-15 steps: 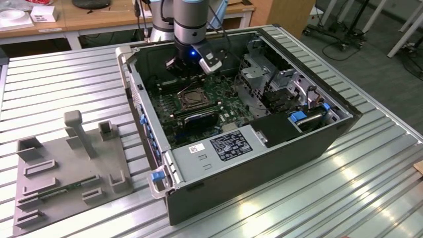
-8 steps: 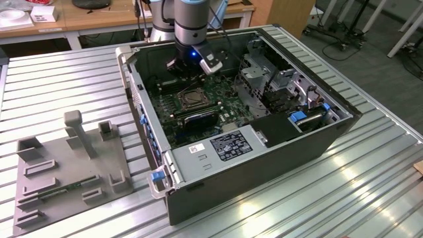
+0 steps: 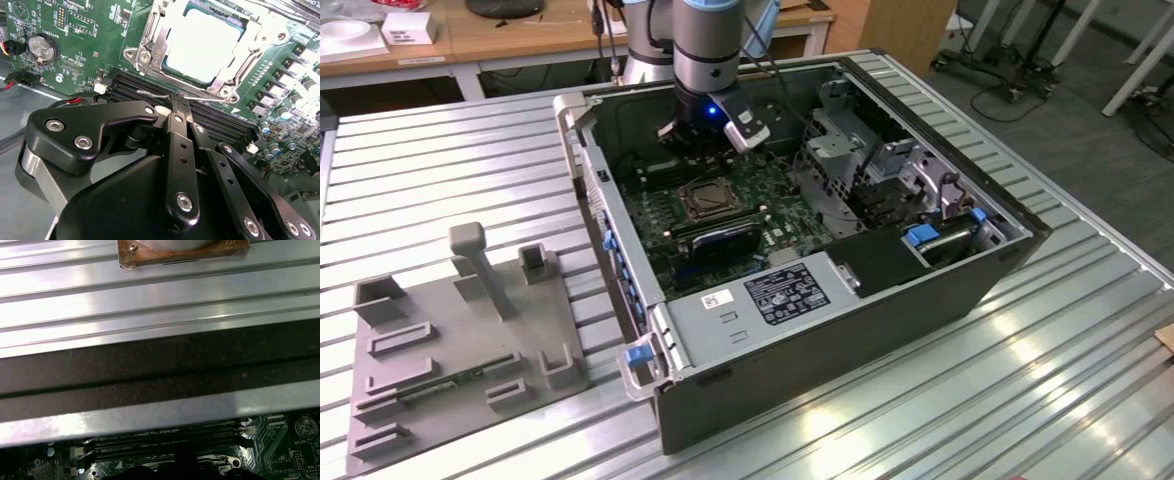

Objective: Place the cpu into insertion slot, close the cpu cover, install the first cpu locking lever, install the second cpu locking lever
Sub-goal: 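Install the first cpu locking lever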

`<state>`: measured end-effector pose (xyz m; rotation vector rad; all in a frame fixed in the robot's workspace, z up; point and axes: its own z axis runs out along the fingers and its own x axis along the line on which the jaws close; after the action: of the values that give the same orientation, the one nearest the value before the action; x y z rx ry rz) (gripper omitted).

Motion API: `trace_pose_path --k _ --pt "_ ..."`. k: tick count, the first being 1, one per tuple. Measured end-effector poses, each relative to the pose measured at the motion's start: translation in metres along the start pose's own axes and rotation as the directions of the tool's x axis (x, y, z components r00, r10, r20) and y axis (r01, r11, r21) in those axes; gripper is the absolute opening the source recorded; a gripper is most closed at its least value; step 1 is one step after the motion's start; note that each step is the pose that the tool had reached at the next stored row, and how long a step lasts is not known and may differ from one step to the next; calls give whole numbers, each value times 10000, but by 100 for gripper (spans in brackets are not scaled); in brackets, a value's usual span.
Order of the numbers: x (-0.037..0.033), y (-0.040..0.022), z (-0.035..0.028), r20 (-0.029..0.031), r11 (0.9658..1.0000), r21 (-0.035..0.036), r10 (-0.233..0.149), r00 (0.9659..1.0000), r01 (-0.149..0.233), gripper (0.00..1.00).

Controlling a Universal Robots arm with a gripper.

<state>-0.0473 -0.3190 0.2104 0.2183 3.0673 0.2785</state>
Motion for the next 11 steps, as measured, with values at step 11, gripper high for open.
trace_pose_path --k 11 --pt "-9 2 11 9 10000 0 46 10000 -46 11"
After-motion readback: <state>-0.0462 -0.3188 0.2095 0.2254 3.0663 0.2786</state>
